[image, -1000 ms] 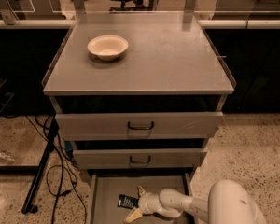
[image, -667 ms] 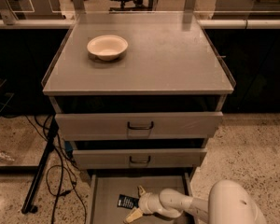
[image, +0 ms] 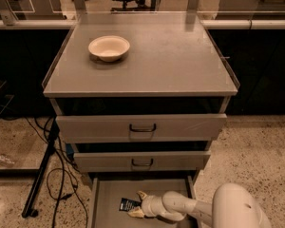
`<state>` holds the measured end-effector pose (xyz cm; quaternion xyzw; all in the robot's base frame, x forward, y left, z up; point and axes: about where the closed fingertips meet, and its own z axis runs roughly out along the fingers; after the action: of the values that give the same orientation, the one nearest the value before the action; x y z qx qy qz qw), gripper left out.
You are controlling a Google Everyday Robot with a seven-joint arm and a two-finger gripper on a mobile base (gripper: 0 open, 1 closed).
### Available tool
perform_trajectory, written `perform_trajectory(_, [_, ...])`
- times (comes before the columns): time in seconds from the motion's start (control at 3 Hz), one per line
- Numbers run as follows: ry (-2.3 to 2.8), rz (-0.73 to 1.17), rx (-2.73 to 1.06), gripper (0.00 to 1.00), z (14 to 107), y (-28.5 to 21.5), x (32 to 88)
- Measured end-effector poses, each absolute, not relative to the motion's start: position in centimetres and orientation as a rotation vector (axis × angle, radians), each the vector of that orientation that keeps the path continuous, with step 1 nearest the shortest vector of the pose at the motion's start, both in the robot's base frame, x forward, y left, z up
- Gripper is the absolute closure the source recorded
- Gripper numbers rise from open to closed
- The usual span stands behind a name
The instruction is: Pick rxbar blueberry from bottom drawer and place on counter
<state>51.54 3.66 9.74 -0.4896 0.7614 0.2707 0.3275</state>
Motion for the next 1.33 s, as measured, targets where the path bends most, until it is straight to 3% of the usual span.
perform_trajectory(0.33, [1.994, 0.709, -1.282, 0.65, 9.73, 3.67, 51.54])
perform_trajectory(0.67, [1.994, 0.709, -1.282, 0.96, 9.73, 3.67, 51.53])
perform_trajectory(1.33, [1.994, 0.709, -1.282, 1.00, 9.75, 3.67, 51.53])
